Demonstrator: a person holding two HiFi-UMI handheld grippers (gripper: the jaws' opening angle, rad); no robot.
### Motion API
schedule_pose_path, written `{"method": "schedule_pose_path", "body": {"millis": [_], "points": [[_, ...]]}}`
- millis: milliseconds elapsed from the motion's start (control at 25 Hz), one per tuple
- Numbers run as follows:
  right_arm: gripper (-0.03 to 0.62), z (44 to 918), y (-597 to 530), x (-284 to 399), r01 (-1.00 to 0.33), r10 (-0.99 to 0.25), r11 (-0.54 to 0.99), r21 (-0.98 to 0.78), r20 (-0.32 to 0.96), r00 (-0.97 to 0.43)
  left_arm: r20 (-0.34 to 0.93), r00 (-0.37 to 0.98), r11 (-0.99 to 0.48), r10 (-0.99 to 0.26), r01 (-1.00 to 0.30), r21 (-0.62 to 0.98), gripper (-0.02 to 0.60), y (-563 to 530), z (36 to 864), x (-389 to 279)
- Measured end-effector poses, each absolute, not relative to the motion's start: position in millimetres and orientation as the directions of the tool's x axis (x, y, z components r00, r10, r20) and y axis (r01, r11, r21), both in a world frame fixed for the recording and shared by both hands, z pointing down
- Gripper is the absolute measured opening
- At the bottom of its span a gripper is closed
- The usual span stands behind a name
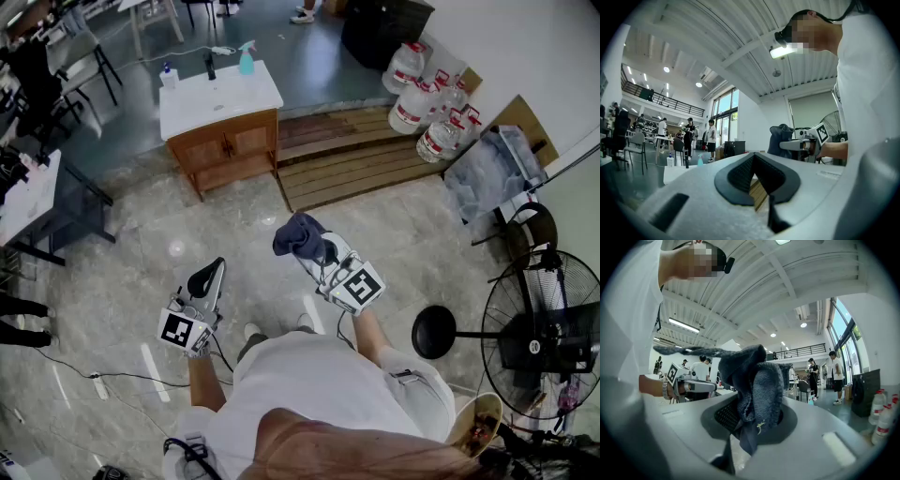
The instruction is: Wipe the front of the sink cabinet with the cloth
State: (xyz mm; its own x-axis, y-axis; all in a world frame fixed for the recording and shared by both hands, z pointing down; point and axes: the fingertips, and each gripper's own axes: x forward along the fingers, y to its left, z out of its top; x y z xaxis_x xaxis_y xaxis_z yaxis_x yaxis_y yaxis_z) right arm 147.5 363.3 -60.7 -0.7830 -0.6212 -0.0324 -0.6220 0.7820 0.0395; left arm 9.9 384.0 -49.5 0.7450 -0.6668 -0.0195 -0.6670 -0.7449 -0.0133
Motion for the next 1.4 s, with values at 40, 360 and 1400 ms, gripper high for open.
{"method": "schedule_pose_path", "body": {"millis": [40,360,1400], "points": [[0.071,-61.3,363.3,146.4,-0.623,-0.622,0.781,0.042,-0.033,-0.782,-0.020,0.743,-0.743,-0.669,-0.669,-0.015,-0.002,383.7,-49.9,8.9],[0.071,-63.8,357.4,148.4,-0.644,-0.643,0.763,0.055,-0.047,-0.765,-0.029,0.721,-0.720,-0.693,-0.693,-0.027,-0.002,375.0,-49.7,-3.4],[0.074,-55.0,363.1,182.3,-0.663,-0.661,0.748,0.029,-0.061,-0.748,-0.028,0.648,-0.648,-0.761,-0.762,-0.014,0.000,379.9,-39.9,13.6]]}}
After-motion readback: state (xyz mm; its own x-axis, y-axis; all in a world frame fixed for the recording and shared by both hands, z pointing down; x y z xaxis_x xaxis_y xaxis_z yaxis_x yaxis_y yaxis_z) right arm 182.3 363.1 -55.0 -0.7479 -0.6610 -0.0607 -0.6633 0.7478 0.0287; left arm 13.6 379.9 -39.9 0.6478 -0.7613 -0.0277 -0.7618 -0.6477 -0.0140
